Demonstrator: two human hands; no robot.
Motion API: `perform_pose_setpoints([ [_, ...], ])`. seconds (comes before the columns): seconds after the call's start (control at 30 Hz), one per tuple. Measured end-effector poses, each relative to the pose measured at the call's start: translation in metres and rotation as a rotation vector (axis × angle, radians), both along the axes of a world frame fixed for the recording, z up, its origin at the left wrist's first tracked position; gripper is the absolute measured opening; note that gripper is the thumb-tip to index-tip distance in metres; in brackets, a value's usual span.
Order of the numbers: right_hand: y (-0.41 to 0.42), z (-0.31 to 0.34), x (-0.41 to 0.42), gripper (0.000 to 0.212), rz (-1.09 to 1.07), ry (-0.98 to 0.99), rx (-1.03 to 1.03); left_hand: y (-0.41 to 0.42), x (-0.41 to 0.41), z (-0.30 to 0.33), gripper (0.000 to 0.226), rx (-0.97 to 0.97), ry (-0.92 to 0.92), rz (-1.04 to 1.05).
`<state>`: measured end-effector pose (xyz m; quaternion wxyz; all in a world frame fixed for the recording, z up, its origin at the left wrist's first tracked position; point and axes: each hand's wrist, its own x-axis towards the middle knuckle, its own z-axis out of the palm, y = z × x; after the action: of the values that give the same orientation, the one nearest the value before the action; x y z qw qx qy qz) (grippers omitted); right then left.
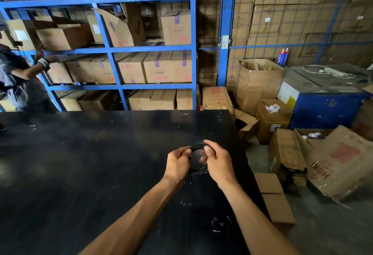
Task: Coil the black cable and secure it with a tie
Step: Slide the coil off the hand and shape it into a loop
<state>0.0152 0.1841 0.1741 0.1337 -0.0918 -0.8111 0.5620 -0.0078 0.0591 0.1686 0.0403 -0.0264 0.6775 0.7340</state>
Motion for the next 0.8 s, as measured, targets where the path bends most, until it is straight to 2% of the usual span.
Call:
perform_pose_setpoints([
  [0.03, -0.005, -0.005, 0.004, 0.032, -0.055, 0.036, -0.001, 0.004, 0.005, -0.007, 0.024, 0.043, -0.006, 0.043],
  [0.1, -0.012, -0.016, 0.015, 0.031, -0.107, 0.133, 0.176, 0.009, 0.014, -0.017, 0.024, 0.084, -0.013, 0.133],
  [0.17, -0.018, -0.027, 0.025, 0.037, -0.063, 0.169, 0.338, 0.01, 0.02, -0.025, 0.023, 0.095, -0.045, 0.238],
  [0.3, -0.024, -0.03, 0.034, 0.045, 0.04, 0.114, 0.34, 0.005, 0.026, -0.031, 0.022, 0.188, -0.088, 0.325],
  [0.37, -0.024, -0.028, 0.028, 0.038, -0.047, 0.097, 0.222, 0.003, 0.028, -0.027, 0.026, 0.288, -0.106, 0.258],
  [0.43, -0.018, -0.026, 0.02, 0.031, -0.13, 0.043, 0.1, -0.001, 0.023, -0.02, 0.037, 0.374, -0.207, 0.107],
  [0.5, -0.009, -0.028, 0.013, 0.031, -0.126, 0.009, 0.117, -0.009, 0.011, -0.011, 0.036, 0.36, -0.386, -0.093],
  [0.57, -0.003, -0.03, 0.009, 0.033, -0.073, -0.012, 0.21, -0.016, 0.002, -0.005, 0.031, 0.257, -0.52, -0.257],
  [0.67, 0.0, -0.036, 0.002, 0.029, -0.017, 0.036, 0.294, -0.013, -0.009, -0.007, 0.045, 0.063, -0.47, -0.361],
  [0.8, 0.01, -0.049, -0.006, 0.027, 0.073, -0.006, 0.272, -0.009, -0.017, -0.022, 0.04, -0.046, -0.408, -0.304],
])
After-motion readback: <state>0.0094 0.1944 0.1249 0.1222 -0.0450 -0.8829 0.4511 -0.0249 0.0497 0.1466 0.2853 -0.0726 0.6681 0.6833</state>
